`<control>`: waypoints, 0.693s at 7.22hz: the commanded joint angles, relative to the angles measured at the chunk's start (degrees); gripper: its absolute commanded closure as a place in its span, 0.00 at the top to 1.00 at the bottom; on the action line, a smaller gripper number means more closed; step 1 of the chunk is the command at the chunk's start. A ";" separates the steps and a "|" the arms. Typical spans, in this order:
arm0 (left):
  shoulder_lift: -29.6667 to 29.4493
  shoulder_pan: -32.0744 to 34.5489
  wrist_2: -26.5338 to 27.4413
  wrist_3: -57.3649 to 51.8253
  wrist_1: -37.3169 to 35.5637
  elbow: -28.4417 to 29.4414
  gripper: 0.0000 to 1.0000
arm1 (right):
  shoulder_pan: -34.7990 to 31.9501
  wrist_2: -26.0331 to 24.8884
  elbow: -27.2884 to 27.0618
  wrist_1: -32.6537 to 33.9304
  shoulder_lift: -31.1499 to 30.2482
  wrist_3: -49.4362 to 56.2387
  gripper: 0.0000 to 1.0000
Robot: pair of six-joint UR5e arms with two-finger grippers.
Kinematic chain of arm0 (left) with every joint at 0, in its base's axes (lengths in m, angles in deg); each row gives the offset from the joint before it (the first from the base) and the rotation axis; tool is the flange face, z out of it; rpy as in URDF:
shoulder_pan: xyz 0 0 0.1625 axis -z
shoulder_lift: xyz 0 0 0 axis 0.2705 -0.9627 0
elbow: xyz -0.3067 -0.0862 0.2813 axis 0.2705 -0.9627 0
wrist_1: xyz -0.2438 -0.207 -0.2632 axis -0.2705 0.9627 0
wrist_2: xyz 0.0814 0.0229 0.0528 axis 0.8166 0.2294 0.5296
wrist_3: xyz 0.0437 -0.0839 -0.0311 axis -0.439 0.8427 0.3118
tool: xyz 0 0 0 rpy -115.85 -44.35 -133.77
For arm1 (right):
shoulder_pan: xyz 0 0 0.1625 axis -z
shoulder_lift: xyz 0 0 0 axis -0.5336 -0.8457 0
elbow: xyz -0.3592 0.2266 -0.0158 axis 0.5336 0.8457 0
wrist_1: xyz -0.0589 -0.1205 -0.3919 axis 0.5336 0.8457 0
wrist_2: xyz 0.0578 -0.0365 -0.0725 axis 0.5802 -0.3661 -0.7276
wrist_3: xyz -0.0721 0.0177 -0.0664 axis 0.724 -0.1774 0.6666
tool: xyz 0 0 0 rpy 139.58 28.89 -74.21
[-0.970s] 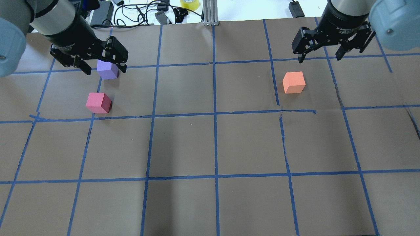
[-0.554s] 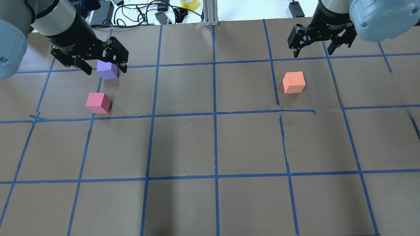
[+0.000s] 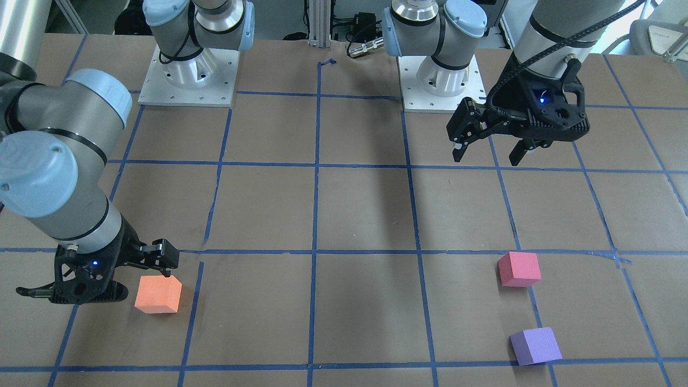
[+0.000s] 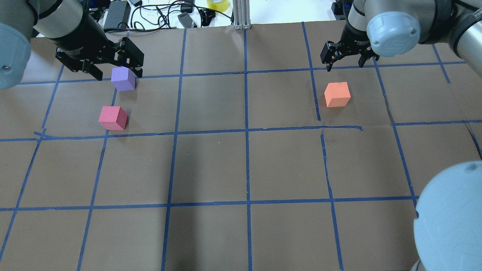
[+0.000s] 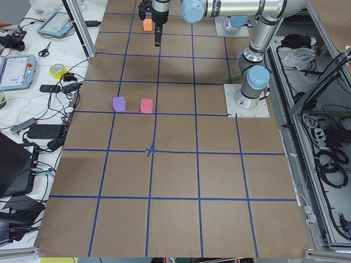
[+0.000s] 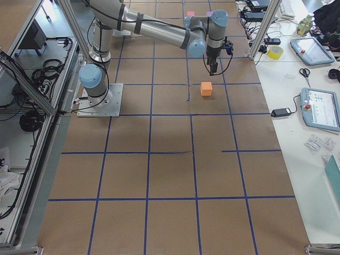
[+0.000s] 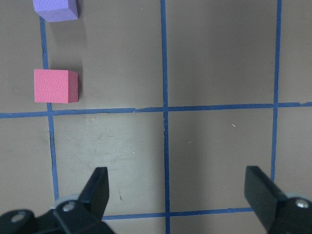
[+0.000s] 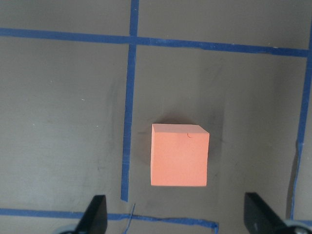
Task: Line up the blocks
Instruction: 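Lower the open right gripper over the orange cube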
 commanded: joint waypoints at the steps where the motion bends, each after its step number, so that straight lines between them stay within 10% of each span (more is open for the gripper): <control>1: -0.76 0.19 0.02 0.54 0.11 -0.76 1.00 | 0.30 -0.03 -0.49 2.45 4.44 2.22 1.00; 5: -0.67 0.28 -0.07 0.37 -0.86 -2.70 1.00 | 2.57 0.05 -1.62 3.32 7.18 4.85 1.00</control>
